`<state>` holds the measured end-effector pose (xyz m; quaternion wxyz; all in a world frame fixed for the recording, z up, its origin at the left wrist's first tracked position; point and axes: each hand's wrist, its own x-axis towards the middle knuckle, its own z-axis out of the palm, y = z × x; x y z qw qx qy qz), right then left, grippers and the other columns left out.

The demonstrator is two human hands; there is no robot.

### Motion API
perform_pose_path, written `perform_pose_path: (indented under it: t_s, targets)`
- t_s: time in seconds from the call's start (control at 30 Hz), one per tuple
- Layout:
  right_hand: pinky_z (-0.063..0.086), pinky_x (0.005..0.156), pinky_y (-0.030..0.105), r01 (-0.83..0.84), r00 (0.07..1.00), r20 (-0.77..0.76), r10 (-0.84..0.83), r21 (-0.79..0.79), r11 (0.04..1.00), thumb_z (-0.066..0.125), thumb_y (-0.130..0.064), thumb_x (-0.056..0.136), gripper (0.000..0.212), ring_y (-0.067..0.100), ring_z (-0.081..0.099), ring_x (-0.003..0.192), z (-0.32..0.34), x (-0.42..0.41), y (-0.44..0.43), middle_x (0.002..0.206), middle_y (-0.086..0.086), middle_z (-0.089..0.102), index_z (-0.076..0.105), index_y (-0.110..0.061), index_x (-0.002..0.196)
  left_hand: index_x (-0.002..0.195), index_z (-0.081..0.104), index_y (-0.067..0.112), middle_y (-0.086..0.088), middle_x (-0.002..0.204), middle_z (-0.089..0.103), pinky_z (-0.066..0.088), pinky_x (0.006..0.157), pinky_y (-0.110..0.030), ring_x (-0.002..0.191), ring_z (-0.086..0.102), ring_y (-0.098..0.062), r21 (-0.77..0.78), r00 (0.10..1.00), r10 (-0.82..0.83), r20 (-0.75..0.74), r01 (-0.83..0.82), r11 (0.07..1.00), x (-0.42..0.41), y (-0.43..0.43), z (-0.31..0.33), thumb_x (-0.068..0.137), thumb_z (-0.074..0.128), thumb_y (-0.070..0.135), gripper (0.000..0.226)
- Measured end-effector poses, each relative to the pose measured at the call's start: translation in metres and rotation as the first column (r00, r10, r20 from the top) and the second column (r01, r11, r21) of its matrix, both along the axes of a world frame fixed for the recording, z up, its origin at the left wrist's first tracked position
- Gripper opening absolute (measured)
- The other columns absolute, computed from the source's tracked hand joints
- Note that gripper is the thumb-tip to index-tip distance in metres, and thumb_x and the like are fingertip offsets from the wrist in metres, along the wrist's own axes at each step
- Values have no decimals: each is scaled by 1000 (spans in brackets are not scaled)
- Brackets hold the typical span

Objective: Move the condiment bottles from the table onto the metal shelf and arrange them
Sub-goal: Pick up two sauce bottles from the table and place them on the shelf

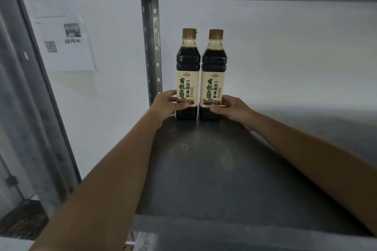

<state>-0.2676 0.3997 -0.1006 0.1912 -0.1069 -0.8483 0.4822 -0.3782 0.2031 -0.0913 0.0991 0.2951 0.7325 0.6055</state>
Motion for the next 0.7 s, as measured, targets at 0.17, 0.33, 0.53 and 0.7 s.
perform_pose_path:
  t_s: [0.17,0.33,0.53,0.7]
  targets:
    - [36,104,34,52,972,178,-150,463,885,59,-45,88,60,21,49,124,8,48,14,137,4,52,45,-15,138,120,60,12,-8,118,63,44,87,-37,107,59,-28,-381,806,325,-495,-538,752,37,-22,-4,93,55,39,39]
    - [28,111,44,89,915,224,-334,698,711,37,-66,88,66,23,37,135,19,152,48,148,0,40,42,-26,140,108,61,8,-14,106,64,42,71,-36,101,59,-31,-327,456,146,-878,-793,514,124,-17,5,98,44,28,28]
    - [16,115,51,177,770,262,-582,788,589,24,-69,89,66,24,31,139,24,342,108,152,-1,35,38,-32,142,123,53,9,-16,124,55,42,88,-40,117,48,-33,-471,542,-164,-824,-495,730,277,108,7,98,36,45,47]
    - [14,114,49,359,511,242,-825,812,461,25,-67,91,64,25,31,138,14,533,149,151,1,36,36,-31,143,135,47,13,-15,137,49,37,98,-42,126,43,-34,-553,590,-422,-688,-51,831,450,233,0,97,33,54,58]
